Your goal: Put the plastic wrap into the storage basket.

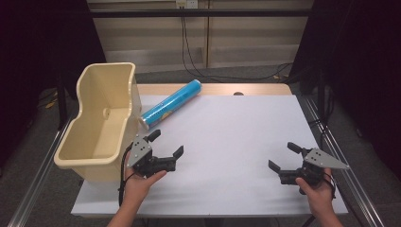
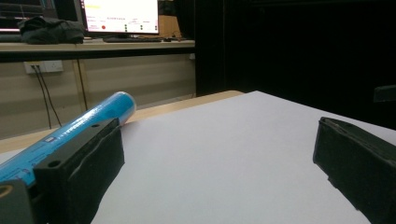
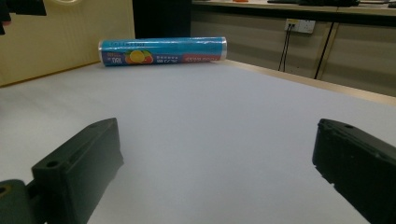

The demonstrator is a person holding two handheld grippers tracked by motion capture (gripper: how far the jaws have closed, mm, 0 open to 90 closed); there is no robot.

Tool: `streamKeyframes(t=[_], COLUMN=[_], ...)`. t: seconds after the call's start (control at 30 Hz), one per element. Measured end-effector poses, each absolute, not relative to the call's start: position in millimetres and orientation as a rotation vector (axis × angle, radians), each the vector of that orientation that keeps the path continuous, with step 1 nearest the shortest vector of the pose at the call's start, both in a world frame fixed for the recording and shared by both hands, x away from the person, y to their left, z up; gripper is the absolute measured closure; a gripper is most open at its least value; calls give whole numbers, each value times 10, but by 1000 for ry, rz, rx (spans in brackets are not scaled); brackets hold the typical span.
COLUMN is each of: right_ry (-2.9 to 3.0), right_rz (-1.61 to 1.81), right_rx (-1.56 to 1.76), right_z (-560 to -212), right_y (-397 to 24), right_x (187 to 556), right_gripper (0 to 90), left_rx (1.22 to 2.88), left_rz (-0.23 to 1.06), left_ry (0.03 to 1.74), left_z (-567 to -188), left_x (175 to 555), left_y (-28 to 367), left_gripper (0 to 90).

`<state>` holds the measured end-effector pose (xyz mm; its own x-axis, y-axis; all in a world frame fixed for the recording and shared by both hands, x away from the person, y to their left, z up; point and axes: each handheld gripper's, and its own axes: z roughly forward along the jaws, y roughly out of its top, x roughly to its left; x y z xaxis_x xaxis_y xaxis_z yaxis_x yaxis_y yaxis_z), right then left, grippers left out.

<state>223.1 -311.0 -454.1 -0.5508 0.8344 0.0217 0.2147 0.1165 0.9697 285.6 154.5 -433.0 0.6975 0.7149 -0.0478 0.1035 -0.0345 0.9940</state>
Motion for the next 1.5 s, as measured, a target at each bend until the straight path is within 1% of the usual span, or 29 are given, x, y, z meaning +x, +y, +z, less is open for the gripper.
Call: streamKeyframes(t=[0.23, 0.5, 0.67, 0.73, 0.83, 1.0, 1.07, 1.13, 1.37, 1.5], right_ry=[1854, 1858, 1856, 1857, 1858, 1858, 1858, 1860, 1857, 1855], right_rz=[1465, 1466, 1470, 1470, 1470, 1475, 1478, 1477, 1482, 1482], right_rx=[1016, 1023, 1028, 1026, 1025, 1034, 1034, 1032, 1034, 1032], right_z=[-4541, -4544, -4547, -4545, -4546, -4559, -4560, -4560, -4555, -4550], right_y=[-3115, -3119, -3128, -3128, -3133, -3160, -3164, -3165, -3163, -3170], right_x=[2230, 2233, 2234, 2230, 2225, 2224, 2223, 2223, 2221, 2218], right_gripper=[9, 9, 9, 9, 9, 9, 9, 9, 9, 9], left_rx=[1571, 1610, 1608, 1601, 1626, 1620, 1662, 1676, 1765, 1812], left_rz=[547, 514, 479, 478, 473, 480, 473, 483, 408, 404], left_ry=[714, 737, 767, 783, 798, 822, 842, 850, 935, 996], left_z=[-4333, -4309, -4310, -4326, -4342, -4322, -4318, -4316, -4274, -4232], left_x=[2949, 3159, 3396, 3471, 3612, 3785, 3922, 3953, 4287, 4494], left_y=[1507, 1348, 1245, 1201, 1149, 1096, 1048, 1035, 942, 922], left_gripper=[18, 18, 14, 0, 0, 0, 0, 0, 0, 0])
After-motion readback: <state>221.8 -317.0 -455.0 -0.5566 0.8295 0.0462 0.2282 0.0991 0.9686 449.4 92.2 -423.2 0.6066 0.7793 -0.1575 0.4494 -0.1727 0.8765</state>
